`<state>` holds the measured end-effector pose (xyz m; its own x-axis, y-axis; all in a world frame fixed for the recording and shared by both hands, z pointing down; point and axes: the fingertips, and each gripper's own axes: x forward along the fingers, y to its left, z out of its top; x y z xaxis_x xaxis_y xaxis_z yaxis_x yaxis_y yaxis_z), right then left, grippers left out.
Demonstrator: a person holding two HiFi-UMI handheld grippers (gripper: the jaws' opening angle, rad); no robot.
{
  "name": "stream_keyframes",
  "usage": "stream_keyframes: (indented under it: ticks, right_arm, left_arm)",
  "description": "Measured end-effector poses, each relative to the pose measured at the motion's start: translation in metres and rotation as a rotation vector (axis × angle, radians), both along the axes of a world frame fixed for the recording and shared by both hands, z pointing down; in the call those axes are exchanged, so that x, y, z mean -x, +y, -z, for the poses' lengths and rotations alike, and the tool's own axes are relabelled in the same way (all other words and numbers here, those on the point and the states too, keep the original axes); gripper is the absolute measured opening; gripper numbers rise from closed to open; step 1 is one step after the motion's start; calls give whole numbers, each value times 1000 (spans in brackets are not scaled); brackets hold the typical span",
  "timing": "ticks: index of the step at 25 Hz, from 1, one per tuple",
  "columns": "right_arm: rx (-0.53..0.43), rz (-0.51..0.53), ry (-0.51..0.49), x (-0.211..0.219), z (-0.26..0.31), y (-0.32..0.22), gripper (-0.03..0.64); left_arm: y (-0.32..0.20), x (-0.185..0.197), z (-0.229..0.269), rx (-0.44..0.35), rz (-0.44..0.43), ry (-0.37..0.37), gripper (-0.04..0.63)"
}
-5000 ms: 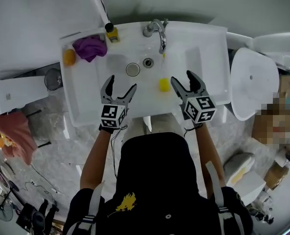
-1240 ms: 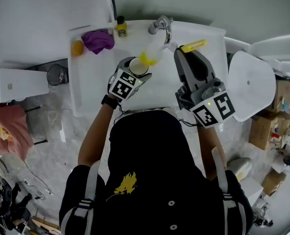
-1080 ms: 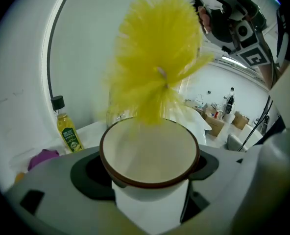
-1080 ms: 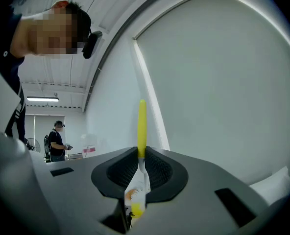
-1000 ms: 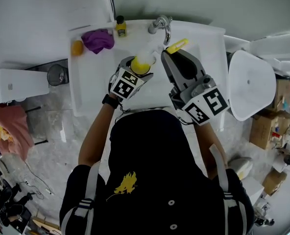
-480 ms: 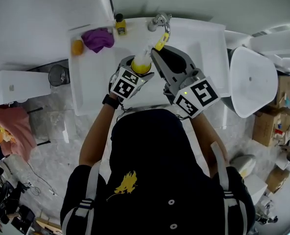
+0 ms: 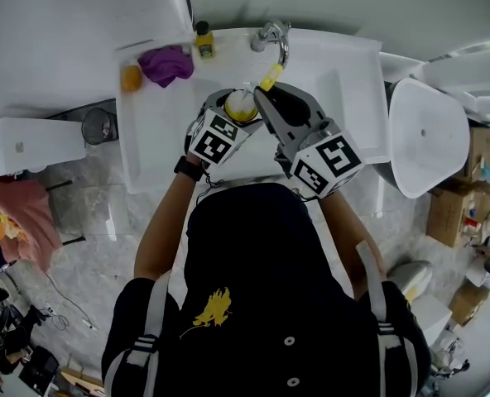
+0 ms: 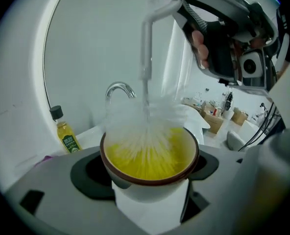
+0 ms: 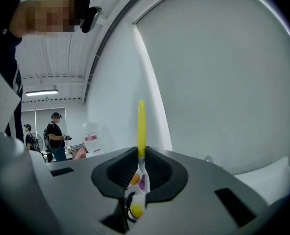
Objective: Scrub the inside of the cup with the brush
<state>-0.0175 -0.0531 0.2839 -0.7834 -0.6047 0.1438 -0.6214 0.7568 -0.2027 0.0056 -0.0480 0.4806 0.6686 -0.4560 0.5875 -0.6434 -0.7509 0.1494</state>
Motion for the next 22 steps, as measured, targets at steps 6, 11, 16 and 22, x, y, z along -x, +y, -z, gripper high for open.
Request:
stream_keyframes:
  ticks: [6,11,16,22]
  right_arm:
    - [-89,12,-42,2,51,-5,69]
    - [-83,4,-37,-1,49,-7,69]
    - [13,-12,-4,-1,0,-7,69]
    - [14,-20,-14,-5,0,-7,69]
  left_arm:
    - [-1,4,-3,17,17,20,423]
    - [-5,6,-2,0,10,3,423]
    - [-6,1,4,4,11,23,423]
    - [-1,0,-7,18,22,27,423]
